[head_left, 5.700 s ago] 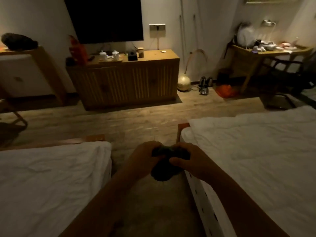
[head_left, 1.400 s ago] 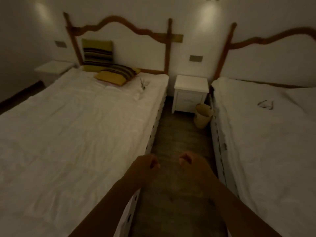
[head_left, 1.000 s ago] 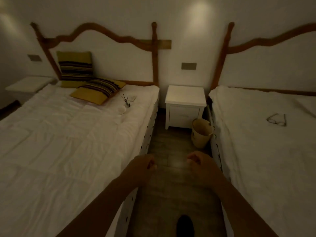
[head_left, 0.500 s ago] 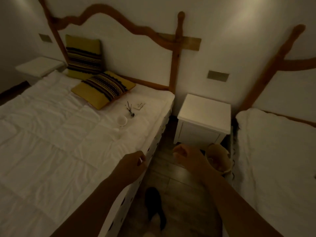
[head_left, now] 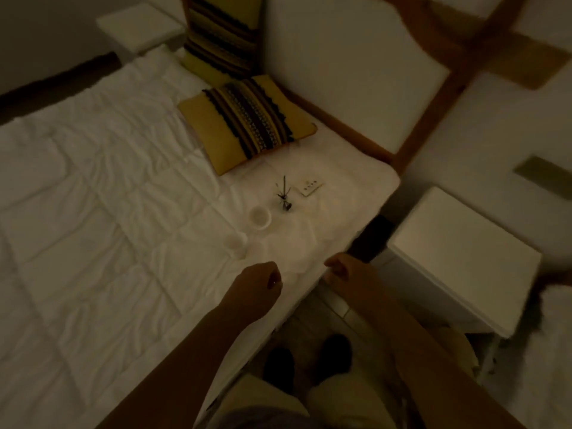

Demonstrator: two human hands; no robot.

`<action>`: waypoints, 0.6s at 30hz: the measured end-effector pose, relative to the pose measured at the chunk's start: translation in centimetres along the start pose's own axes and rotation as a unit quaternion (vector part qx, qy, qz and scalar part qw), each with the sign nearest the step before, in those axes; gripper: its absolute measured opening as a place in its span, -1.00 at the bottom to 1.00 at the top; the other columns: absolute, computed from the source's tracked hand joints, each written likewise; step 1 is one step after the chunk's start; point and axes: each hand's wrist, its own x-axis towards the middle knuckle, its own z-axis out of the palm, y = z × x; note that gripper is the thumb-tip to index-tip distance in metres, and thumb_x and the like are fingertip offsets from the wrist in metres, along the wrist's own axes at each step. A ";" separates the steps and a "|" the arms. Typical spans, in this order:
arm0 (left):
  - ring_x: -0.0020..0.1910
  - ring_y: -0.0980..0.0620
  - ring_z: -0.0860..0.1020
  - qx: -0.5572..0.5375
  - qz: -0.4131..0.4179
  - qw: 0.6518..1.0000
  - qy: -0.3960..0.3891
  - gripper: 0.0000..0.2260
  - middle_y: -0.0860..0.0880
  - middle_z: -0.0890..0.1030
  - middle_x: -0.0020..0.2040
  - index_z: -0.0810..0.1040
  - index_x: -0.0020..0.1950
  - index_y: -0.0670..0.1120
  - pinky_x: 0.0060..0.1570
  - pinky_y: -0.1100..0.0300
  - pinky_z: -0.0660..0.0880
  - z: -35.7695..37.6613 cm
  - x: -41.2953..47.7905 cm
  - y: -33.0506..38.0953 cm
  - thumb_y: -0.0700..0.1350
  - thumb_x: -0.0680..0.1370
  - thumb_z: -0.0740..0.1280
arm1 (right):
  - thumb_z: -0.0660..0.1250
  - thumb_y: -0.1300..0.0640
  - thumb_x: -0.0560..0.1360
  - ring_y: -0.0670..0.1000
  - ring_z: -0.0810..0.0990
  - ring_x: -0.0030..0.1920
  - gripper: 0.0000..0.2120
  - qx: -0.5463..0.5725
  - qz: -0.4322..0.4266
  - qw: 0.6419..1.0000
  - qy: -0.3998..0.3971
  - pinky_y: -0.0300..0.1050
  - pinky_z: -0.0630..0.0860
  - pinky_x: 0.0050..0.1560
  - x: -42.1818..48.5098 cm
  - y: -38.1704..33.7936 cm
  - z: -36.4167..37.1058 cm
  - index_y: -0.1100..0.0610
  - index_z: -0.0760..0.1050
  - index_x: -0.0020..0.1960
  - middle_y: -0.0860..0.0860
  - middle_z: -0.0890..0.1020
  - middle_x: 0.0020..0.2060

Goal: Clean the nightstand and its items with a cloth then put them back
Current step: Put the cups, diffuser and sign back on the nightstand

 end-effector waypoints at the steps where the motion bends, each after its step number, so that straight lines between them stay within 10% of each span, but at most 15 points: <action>1: -0.21 0.11 0.52 -0.003 -0.016 1.000 0.003 -0.94 0.04 0.57 -0.16 0.49 -0.10 -0.02 -0.18 0.27 0.45 0.2 1.1 -0.6 -0.06 0.55 0.29 | 0.33 -0.01 0.52 -0.12 0.57 -0.17 -0.87 0.007 -0.003 1.000 -0.018 -0.21 0.52 -0.17 2.2 0.2 0.1 -0.08 0.44 0.05 -0.13 0.58 -0.16; 9: -0.19 0.14 0.48 -0.075 -0.228 0.964 0.113 -0.71 0.05 0.49 -0.04 0.46 0.16 -0.02 -0.13 0.28 0.40 4.8 8.3 -7.6 0.03 0.50 0.39 | 0.37 0.01 0.47 -0.07 0.51 -0.01 -0.51 -0.070 -0.131 0.981 -0.128 -0.19 0.42 -0.07 19.2 1.6 5.4 0.04 0.33 0.35 0.00 0.49 0.11; 18: 0.38 -0.17 0.31 -0.084 -0.306 0.919 0.234 -0.16 -0.18 0.21 0.44 0.12 0.50 -0.08 0.26 0.00 0.40 10.8 17.2 -15.8 -0.02 0.37 0.54 | 0.40 -0.04 0.44 0.24 0.15 0.46 -0.19 -0.330 -0.282 0.890 -0.141 0.13 0.36 0.35 33.5 2.5 14.3 0.06 0.04 0.53 0.19 0.10 0.50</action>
